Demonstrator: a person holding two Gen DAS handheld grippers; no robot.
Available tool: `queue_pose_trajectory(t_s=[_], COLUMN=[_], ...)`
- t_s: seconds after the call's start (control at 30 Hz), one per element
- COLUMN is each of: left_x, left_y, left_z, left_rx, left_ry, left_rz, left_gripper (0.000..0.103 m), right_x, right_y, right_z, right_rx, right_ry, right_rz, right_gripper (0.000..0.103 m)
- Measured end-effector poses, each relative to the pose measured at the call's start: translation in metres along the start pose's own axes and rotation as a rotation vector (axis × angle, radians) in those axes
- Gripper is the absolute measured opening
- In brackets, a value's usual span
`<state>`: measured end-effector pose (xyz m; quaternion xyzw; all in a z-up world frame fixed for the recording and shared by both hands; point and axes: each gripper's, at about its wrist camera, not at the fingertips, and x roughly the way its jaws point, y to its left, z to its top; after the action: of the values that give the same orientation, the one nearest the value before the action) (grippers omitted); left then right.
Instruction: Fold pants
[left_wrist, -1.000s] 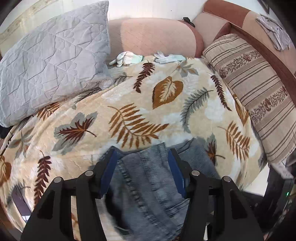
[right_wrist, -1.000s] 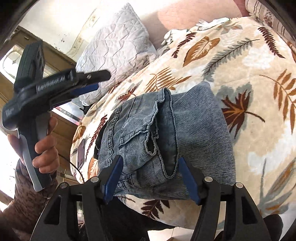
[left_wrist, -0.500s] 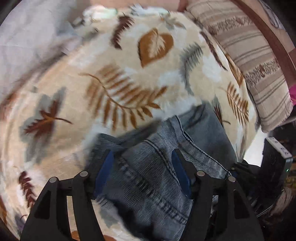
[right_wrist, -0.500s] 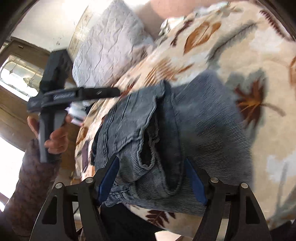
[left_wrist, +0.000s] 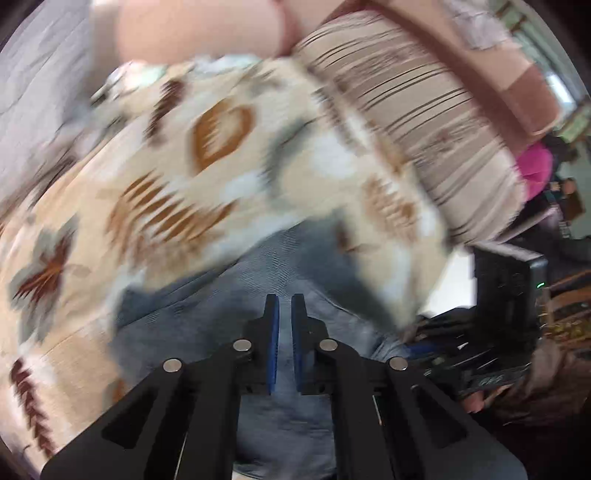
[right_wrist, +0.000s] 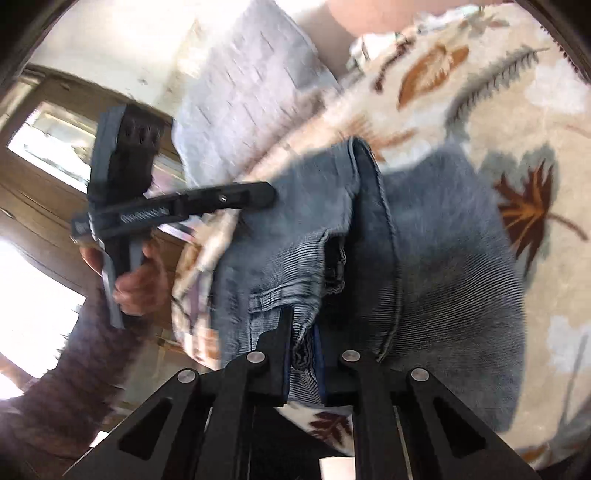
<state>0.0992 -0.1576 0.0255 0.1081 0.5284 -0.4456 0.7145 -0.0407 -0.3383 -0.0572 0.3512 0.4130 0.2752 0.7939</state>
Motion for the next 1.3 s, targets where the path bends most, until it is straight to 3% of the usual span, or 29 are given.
queue_pose_trajectory(t_s=[0.07,0.13,0.23,0.27,0.3,0.33,0.37,0.4,0.43,0.47,0.53,0.7,0.8,0.87,0.9,0.93,0.97,1.0,1.2,1.3], left_x=[0.014,0.040,0.063,0.060,0.054,0.047,0.043,0.037,0.034,0.031,0.032,0.055,0.074,0.079,0.075,0.069,0.062,0.056,0.023,0.035], left_y=[-0.029,-0.038,-0.027,-0.022,-0.017,-0.013,-0.010,-0.006,-0.002,0.003,0.015,0.039,0.037,0.032,0.028,0.026,0.024,0.023,-0.023,-0.041], left_z=[0.011,0.020,0.025,0.026,0.027,0.030,0.032,0.035,0.037,0.039,0.042,0.038,0.017,0.004,0.001,-0.002,-0.003,-0.004,0.006,0.021], left_rx=[0.045,0.058,-0.024,-0.033,-0.028,-0.011,0.000,0.017,0.032,0.050,0.074,0.048,0.094,0.139,0.151,0.144,0.129,0.119,0.151,0.137], left_ry=[-0.023,0.016,0.110,0.121,0.120,0.126,0.131,0.145,0.151,0.158,0.194,0.296,0.375,0.372,0.333,0.305,0.276,0.260,0.109,0.054], left_rz=[0.015,0.068,0.080,0.090,0.108,0.135,0.157,0.197,0.221,0.240,0.268,0.232,0.208,0.227,0.237,0.235,0.235,0.229,0.188,0.186], left_gripper=[0.005,0.005,0.005,0.005,0.005,0.012,0.029,0.044,0.075,0.081,0.081,0.081,0.081,0.079,0.074,0.058,0.047,0.044,0.041,0.042], right_x=[-0.018,-0.032,-0.037,-0.038,-0.039,-0.039,-0.039,-0.038,-0.036,-0.033,-0.022,0.008,0.017,0.028,0.035,0.039,0.040,0.038,-0.022,-0.052], right_y=[0.004,0.000,-0.030,-0.037,-0.043,-0.046,-0.050,-0.053,-0.054,-0.055,-0.054,-0.038,-0.021,-0.022,-0.028,-0.033,-0.036,-0.039,-0.022,-0.027], right_z=[0.002,0.003,0.001,-0.001,-0.004,-0.006,-0.009,-0.012,-0.013,-0.016,-0.019,-0.032,-0.041,-0.040,-0.041,-0.042,-0.042,-0.041,-0.035,-0.038], right_rx=[-0.020,-0.032,0.040,0.061,0.076,0.085,0.097,0.121,0.134,0.148,0.148,0.102,0.062,0.093,0.133,0.170,0.199,0.219,0.185,0.152], right_ry=[-0.043,-0.072,-0.053,-0.035,-0.024,-0.022,-0.021,-0.026,-0.030,-0.036,-0.011,0.075,0.069,0.057,0.061,0.069,0.071,0.063,-0.065,-0.134], right_rz=[-0.012,-0.050,-0.119,-0.117,-0.115,-0.099,-0.078,-0.043,-0.025,-0.003,0.033,-0.016,0.047,0.041,0.031,0.042,0.040,0.033,0.124,0.074], right_gripper=[0.009,0.000,0.000,0.007,0.007,0.009,0.020,0.048,0.064,0.081,0.082,0.082,0.080,0.076,0.061,0.048,0.024,0.011,0.010,0.010])
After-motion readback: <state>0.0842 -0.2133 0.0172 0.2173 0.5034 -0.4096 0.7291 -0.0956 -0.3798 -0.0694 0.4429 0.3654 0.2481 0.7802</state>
